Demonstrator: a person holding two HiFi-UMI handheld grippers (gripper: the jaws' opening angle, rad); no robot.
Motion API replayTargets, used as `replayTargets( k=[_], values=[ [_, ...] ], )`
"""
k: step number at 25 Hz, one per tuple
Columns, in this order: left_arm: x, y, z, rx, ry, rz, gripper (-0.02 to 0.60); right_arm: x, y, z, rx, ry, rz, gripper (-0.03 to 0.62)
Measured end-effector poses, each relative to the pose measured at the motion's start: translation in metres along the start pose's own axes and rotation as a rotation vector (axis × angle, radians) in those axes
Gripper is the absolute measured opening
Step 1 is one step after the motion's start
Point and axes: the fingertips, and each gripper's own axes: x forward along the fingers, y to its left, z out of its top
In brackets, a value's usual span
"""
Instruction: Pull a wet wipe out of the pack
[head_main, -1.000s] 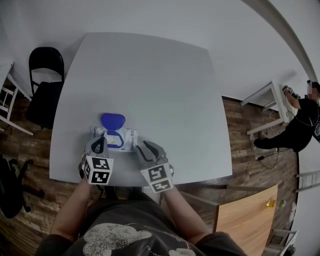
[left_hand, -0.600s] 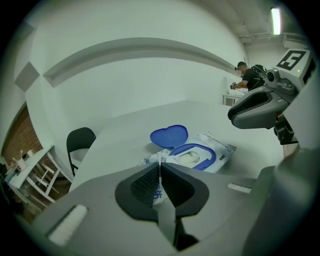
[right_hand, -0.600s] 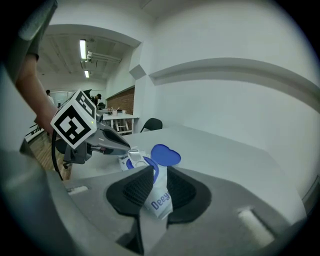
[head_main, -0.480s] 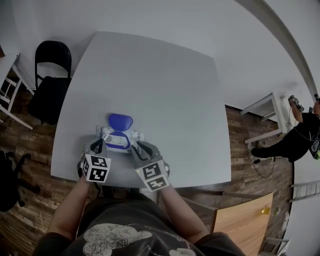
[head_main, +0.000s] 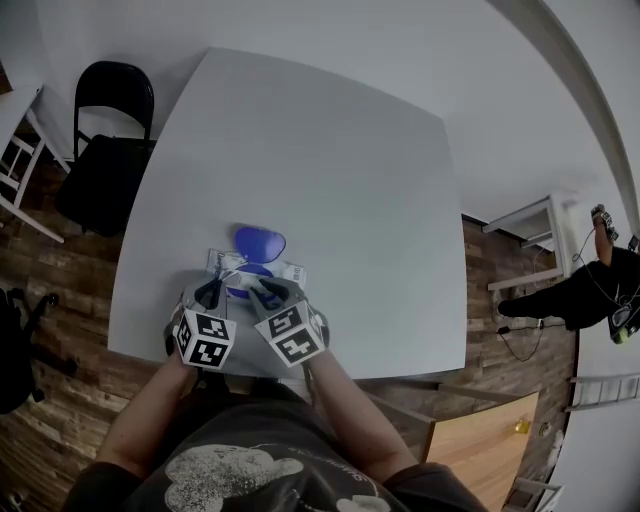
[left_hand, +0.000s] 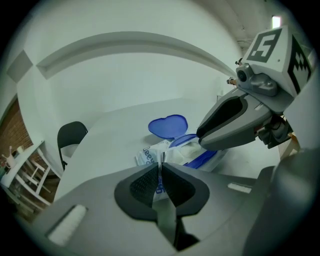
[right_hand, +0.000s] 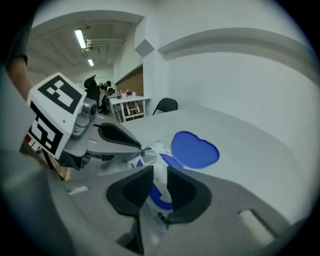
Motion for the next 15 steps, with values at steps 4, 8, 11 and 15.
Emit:
replayTargets(
  k=[4,8,11,15],
  values=[
    [-0.003,-0.002,0.0,-0.014,-0.006,-0.025,0.038,0.014,0.004,-0.001,-0.009,0.067,0.014,0.084],
    [-0.003,-0.003,-0.001,-0.015,-0.011,-0.052,0.04,0.024,0.003,-0.006,-0.002,0.124,0.014,0.084],
    [-0.004,-0.004,-0.002,-0.015,-0.012,-0.068,0.038,0.028,0.004,-0.008,0.014,0.155,0.016,0.084],
    [-0.004,-0.005,-0.001,-0.015,-0.015,-0.085,0.038,0.029,0.003,-0.009,0.042,0.194,0.02,0.074]
  ],
)
